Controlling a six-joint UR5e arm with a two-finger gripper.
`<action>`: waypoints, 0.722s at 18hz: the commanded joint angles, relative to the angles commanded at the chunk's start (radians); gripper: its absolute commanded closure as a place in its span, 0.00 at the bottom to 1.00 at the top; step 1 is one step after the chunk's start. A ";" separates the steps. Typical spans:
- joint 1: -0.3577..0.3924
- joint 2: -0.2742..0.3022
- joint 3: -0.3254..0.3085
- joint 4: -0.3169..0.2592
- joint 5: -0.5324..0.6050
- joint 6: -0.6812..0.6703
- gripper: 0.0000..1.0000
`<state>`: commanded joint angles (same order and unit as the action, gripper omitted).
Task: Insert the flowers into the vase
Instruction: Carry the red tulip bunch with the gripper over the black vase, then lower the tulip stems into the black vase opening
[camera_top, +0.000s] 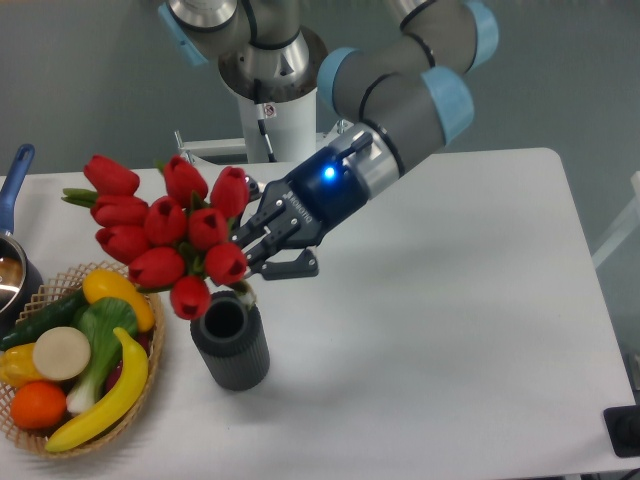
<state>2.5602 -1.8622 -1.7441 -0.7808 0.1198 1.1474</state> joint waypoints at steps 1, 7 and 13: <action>0.000 -0.006 0.000 0.000 -0.003 0.002 0.87; -0.005 -0.015 -0.011 0.002 -0.035 0.002 0.87; -0.009 -0.040 -0.015 0.000 -0.034 0.011 0.87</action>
<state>2.5510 -1.9021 -1.7595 -0.7808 0.0859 1.1581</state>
